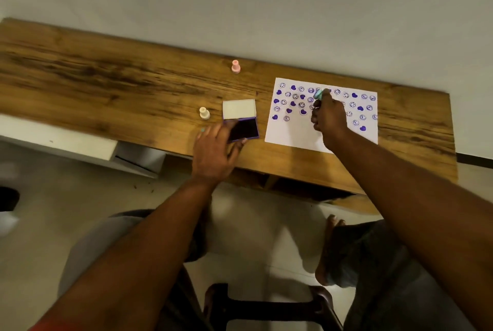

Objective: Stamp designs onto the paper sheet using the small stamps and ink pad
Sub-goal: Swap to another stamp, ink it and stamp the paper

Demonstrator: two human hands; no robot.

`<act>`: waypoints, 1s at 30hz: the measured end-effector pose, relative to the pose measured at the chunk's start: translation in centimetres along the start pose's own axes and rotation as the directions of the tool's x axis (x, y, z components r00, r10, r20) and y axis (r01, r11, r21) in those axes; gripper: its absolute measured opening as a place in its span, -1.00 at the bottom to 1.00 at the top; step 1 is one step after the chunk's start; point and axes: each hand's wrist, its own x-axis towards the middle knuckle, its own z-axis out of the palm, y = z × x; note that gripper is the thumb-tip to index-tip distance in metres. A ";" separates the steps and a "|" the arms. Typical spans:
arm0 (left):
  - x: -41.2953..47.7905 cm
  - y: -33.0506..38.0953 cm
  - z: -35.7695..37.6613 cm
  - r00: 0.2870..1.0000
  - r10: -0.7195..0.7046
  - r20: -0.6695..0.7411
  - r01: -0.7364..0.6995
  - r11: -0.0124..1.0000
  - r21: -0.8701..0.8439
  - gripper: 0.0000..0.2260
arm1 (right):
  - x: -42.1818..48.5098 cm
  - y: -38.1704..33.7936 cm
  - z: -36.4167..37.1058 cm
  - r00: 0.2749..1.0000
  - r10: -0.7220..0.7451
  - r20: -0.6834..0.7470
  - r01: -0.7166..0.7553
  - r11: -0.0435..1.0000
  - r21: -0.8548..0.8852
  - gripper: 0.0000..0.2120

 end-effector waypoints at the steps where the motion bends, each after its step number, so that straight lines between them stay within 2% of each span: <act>1: -0.1 -0.9 -0.3 0.998 -0.057 -0.029 0.057 0.998 -0.020 -0.53 | -0.2 0.1 0.1 0.999 -0.039 0.012 0.040 0.997 -0.068 -0.57; 3: -0.4 -2.3 -0.8 0.984 -0.163 -0.066 0.159 0.985 -0.063 -0.54 | -0.6 0.4 1.0 0.983 -0.173 0.053 0.181 0.952 -0.248 -0.56; 6: -0.6 -3.1 -0.9 0.941 -0.335 -0.047 0.328 0.938 -0.115 -0.50 | -1.9 0.3 3.0 0.914 -0.367 0.173 0.404 0.782 -0.474 -0.59; 10: -0.5 -3.8 -0.9 0.901 -0.434 0.002 0.432 0.896 -0.102 -0.46 | -4.3 -0.3 6.8 0.770 -0.536 0.346 0.635 0.590 -0.499 -0.64; 14: -0.1 -4.3 -1.3 0.873 -0.488 0.013 0.487 0.869 -0.087 -0.48 | -7.0 -0.6 10.8 0.670 -0.545 0.504 0.742 0.498 -0.448 -0.70; 17: 0.0 -4.6 -1.4 0.863 -0.505 0.013 0.503 0.857 -0.116 -0.54 | -8.3 -0.4 13.8 0.570 -0.555 0.605 0.821 0.377 -0.427 -0.75; 19: -0.1 -4.8 -1.3 0.868 -0.497 0.000 0.492 0.859 -0.139 -0.60 | -8.7 -0.2 15.3 0.533 -0.543 0.648 0.846 0.323 -0.425 -0.73; 25: 0.0 -4.9 -0.8 0.863 -0.503 -0.048 0.489 0.855 -0.174 -0.71 | -8.7 0.1 17.3 0.531 -0.449 0.719 0.844 0.202 -0.497 -0.67; 30: 0.0 -5.1 -0.7 0.864 -0.501 -0.042 0.487 0.855 -0.178 -0.71 | -8.5 0.4 17.7 0.515 -0.432 0.741 0.847 0.120 -0.518 -0.68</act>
